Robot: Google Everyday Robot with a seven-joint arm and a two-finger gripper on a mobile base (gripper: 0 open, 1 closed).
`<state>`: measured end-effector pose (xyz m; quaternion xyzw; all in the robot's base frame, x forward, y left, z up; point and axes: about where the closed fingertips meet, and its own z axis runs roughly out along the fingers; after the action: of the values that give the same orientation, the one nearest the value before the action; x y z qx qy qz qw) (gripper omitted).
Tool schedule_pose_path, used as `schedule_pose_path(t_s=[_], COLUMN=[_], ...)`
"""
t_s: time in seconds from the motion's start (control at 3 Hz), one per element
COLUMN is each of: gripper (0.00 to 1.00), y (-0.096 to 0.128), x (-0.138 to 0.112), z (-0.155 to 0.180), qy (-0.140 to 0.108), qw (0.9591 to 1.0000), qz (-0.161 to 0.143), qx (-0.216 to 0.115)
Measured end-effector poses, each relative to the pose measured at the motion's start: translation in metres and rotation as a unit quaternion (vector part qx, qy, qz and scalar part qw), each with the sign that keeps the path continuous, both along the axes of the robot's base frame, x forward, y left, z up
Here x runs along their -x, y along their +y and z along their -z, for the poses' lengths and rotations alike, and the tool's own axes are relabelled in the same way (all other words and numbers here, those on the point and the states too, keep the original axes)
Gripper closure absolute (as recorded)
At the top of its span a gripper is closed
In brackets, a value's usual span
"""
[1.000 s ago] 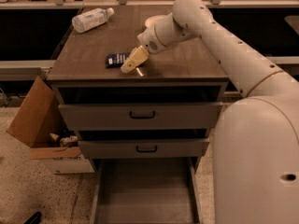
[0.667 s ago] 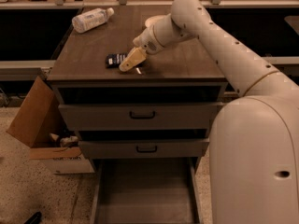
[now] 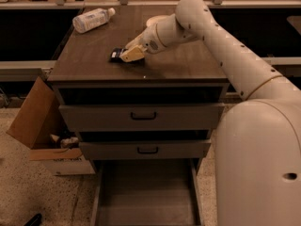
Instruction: Place rxbar blueberry into bottom drawer
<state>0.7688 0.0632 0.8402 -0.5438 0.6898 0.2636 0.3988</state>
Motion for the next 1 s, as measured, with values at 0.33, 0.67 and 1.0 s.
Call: schedule_pose_path(t_s=[0.33, 0.67, 1.0], gripper=[0.89, 1.0, 1.0], y=[0.002, -0.003, -0.019], x=[0.006, 0.017, 0.034], z=[-0.021, -0.041, -0.055], qy=[-0.017, -0.034, -0.045], qw=[0.9994, 0.9982, 0.9973], qz=[-0.007, -0.004, 0.019], qx=[-0.029, -0.05, -0.055])
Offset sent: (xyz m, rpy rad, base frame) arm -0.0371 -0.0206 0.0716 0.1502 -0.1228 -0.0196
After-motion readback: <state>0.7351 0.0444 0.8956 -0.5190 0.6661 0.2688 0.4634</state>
